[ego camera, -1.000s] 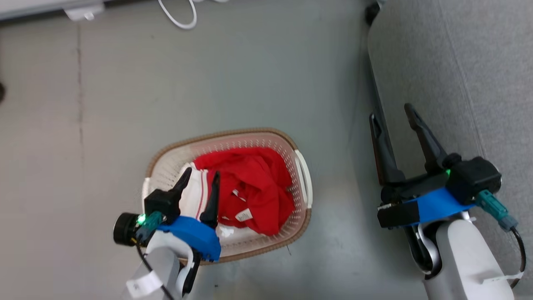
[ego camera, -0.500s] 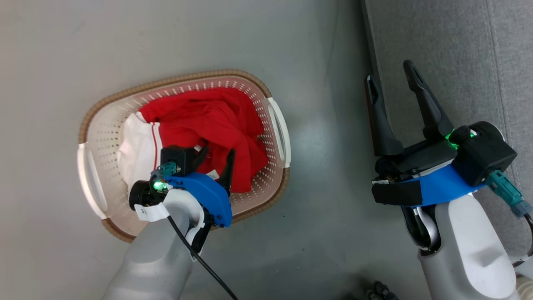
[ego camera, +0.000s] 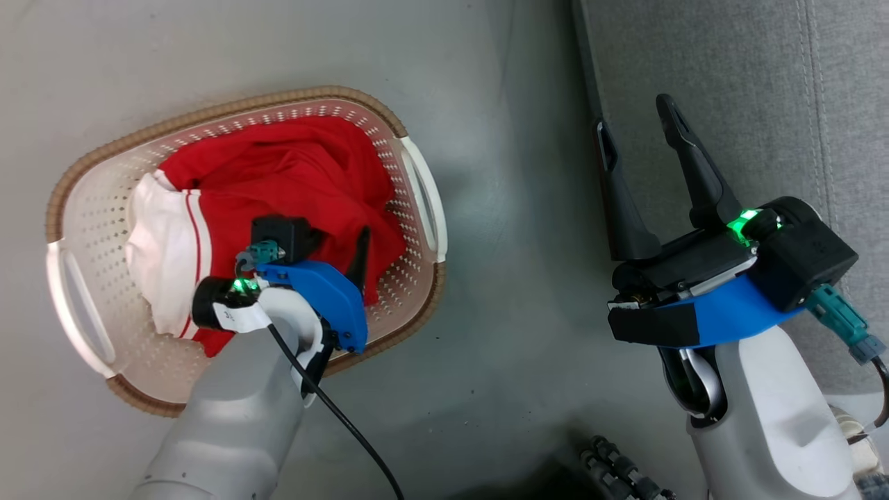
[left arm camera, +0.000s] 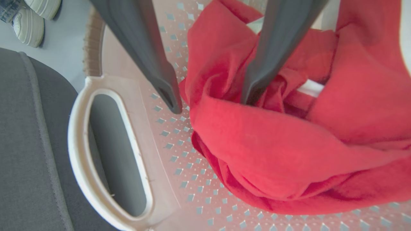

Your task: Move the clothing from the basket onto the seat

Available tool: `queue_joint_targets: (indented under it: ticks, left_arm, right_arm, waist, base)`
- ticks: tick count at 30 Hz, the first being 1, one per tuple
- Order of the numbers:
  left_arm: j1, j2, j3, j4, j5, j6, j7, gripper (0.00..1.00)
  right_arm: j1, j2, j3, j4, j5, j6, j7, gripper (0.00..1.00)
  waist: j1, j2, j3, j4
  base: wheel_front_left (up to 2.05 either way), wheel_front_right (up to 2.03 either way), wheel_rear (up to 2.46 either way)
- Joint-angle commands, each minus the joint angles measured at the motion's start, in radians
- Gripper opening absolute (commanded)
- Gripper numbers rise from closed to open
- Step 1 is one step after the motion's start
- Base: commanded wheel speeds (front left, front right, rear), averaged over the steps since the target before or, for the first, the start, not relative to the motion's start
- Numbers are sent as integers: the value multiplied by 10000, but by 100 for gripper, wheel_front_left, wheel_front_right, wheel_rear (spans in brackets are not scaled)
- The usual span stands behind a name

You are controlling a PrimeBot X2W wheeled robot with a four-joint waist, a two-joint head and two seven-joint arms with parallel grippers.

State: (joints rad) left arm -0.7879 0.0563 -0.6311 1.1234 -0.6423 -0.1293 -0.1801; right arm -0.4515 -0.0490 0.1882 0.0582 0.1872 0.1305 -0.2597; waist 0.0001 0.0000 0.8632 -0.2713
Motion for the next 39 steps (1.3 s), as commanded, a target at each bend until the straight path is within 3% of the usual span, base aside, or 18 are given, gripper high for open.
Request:
queue_joint_targets:
  ticks: [1,6,8,29,39]
  left_arm:
    - [-290,104,-52,136,99,35,-178,100]
    - [-662,113,-130,747,230,237,-413,100]
    - [-794,91,-168,924,262,224,-385,0]
    - [-966,-36,-628,1382,15,48,-541,0]
    - [-360,-58,-1584,798,293,-30,-715,0]
  right_arm:
    - [-15,-26,23,-25,85,5,-59,100]
    - [139,-26,42,-82,182,5,-66,100]
    - [167,-26,45,-113,239,5,-68,100]
    - [83,-26,-58,49,90,5,-71,100]
    - [296,-29,-269,687,-549,5,-70,100]
  waist:
    - [-1,0,76,-128]
    - [-1,0,158,-306]
    - [-1,0,175,-338]
    - [-1,0,-94,-96]
    - [-1,0,-1421,651]
  base:
    - [0,0,0]
    - [0,0,0]
    - [0,0,0]
    - [0,0,0]
    - [0,0,0]
